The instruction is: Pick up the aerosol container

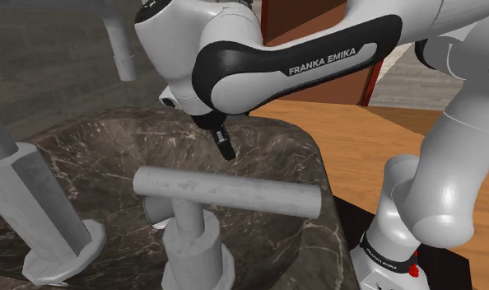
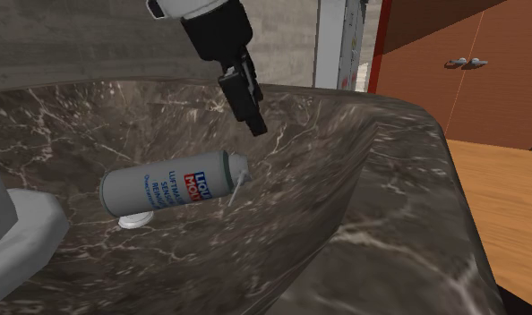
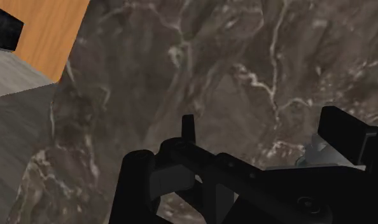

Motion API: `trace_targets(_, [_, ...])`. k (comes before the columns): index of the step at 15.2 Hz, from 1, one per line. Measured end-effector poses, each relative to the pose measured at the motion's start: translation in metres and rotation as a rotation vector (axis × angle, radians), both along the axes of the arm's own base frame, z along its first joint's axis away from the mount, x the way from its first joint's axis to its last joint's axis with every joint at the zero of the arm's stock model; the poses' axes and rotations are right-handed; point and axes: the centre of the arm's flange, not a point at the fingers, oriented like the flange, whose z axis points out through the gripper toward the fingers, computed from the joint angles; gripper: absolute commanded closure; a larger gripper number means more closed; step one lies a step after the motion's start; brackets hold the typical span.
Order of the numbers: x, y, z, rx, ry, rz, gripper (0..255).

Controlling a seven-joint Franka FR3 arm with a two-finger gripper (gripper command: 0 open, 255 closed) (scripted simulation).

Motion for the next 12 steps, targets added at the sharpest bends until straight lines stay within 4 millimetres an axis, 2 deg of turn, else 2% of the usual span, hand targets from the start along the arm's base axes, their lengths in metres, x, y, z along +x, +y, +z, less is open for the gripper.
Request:
trace_targets(1, [0.000,0.023,-0.009,0.085,0.039,0.006,0])
trace_targets(5, [-0.007,0.057,-0.014,0.237,0.089,0.049,0])
trace_targets(8, [-0.007,0.065,-0.027,0.258,0.095,0.057,0])
trace_targets(12, [-0.006,0.065,-0.046,0.261,0.095,0.058,0])
